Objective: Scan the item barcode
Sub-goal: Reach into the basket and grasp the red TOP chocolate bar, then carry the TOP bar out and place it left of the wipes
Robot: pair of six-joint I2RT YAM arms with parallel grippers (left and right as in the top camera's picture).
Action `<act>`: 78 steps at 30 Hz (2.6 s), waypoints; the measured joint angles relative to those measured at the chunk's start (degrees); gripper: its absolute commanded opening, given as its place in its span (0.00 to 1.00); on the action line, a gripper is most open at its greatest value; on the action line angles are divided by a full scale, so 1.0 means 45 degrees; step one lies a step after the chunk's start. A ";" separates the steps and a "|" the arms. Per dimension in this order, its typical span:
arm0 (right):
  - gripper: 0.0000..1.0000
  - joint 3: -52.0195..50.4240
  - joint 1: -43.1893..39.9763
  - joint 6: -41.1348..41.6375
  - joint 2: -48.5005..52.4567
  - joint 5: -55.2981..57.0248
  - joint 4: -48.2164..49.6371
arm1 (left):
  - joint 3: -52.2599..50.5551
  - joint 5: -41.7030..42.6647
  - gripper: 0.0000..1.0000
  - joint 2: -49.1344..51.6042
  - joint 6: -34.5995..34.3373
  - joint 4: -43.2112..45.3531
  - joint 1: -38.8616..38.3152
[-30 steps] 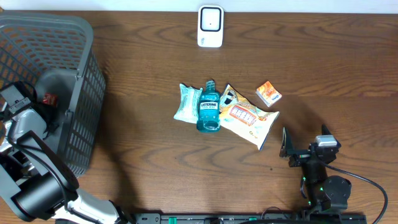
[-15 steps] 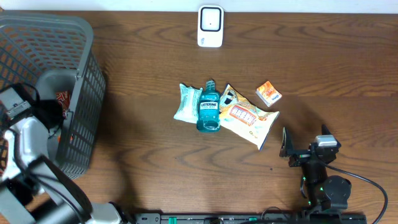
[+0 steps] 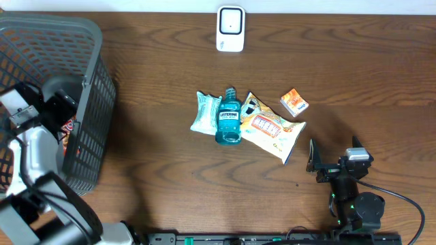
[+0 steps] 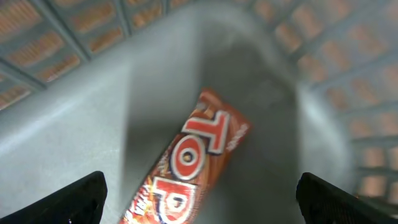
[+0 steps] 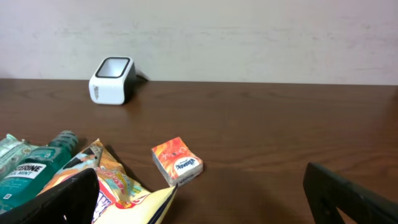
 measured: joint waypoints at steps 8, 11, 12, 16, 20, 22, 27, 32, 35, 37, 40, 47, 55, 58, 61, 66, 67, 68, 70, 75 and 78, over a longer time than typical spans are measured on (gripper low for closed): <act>0.99 0.0000 0.0000 0.0000 0.0000 0.0000 0.0000 | 0.0155 -0.0117 0.98 0.1836 0.0986 -0.0078 -0.0005; 0.99 0.0000 0.0000 0.0000 0.0000 0.0000 0.0000 | 0.0379 -0.0233 0.92 0.2113 0.1224 -0.0170 -0.0005; 0.99 0.0000 0.0000 0.0000 0.0000 0.0000 0.0000 | 0.0525 -0.0287 0.82 0.2215 0.1409 -0.0335 -0.0010; 0.99 0.0000 0.0000 0.0000 0.0000 0.0000 0.0000 | 0.0831 -0.0753 0.41 0.2467 0.2132 -0.0860 0.0019; 0.99 0.0000 0.0000 0.0000 0.0000 0.0000 0.0000 | 0.0942 -0.1467 0.07 0.2501 0.2176 -0.1263 0.0010; 0.99 0.0000 0.0000 0.0000 0.0000 0.0000 0.0000 | 0.1025 -0.1608 0.07 0.2477 0.2161 -0.1438 -0.0029; 0.99 0.0000 0.0000 0.0000 0.0000 0.0000 -0.0005 | 0.1268 -0.1797 0.07 0.2195 0.2161 -0.2642 -0.0024; 0.99 0.0000 0.0000 0.0000 0.0000 0.0000 -0.0005 | 0.1355 -0.1943 0.07 -0.0063 0.1753 -0.3079 -0.0015; 0.99 0.0000 0.0000 0.0000 0.0000 0.0000 0.0000 | 0.1948 -0.1899 0.07 -0.3662 0.0379 -0.2176 -0.0005; 0.99 0.0000 0.0000 0.0000 0.0000 0.0005 0.0000 | 0.2001 -0.1530 0.07 -0.5357 -0.0646 -0.1851 0.0000; 0.99 0.0000 0.0000 0.0000 0.0000 -0.0005 0.0000 | 0.2098 0.0515 0.07 -0.7611 -0.2531 -0.0685 -0.0112; 0.99 0.0000 0.0000 0.0000 0.0000 0.0000 0.0000 | 0.2123 0.4201 0.07 -0.9369 -0.4177 -0.0617 -0.4770; 0.99 0.0000 0.0000 -0.0005 0.0000 0.0000 0.0000 | 0.1360 0.2958 0.07 -0.6732 -0.3157 -0.1073 -1.2356; 0.99 0.0000 0.0000 0.0000 -0.0005 0.0000 0.0000 | 0.1030 0.1919 0.07 -0.4677 -0.3070 -0.1107 -1.4440; 0.99 0.0000 0.0000 0.0000 -0.0005 0.0000 0.0000 | 0.0986 0.1292 0.07 -0.2574 -0.3084 -0.1234 -1.5659; 0.99 0.0000 0.0000 -0.0005 -0.0005 0.0000 0.0000 | 0.0947 0.0248 0.07 -0.0083 -0.4133 -0.1428 -1.6514; 0.99 0.0000 0.0000 -0.0005 -0.0005 0.0000 0.0000 | 0.0918 0.0005 0.07 0.0092 -0.4483 -0.1462 -1.6572; 0.99 0.0000 0.0000 0.0000 -0.0005 0.0000 0.0000 | 0.0903 -0.0403 0.07 0.0131 -0.5051 -0.1744 -1.6636; 0.99 0.0000 0.0000 0.0000 -0.0005 0.0000 0.0000 | 0.0913 -0.1248 0.07 0.0112 -0.6105 -0.2492 -1.6801; 0.99 0.0000 0.0000 0.0000 0.0000 0.0000 0.0000 | 0.0850 -0.4697 0.07 0.0107 -1.1880 -0.6217 -1.7155; 0.99 0.0000 0.0000 0.0000 0.0000 0.0000 0.0000 | 0.0777 -0.5474 0.07 0.0107 -1.4664 -0.6188 -1.7146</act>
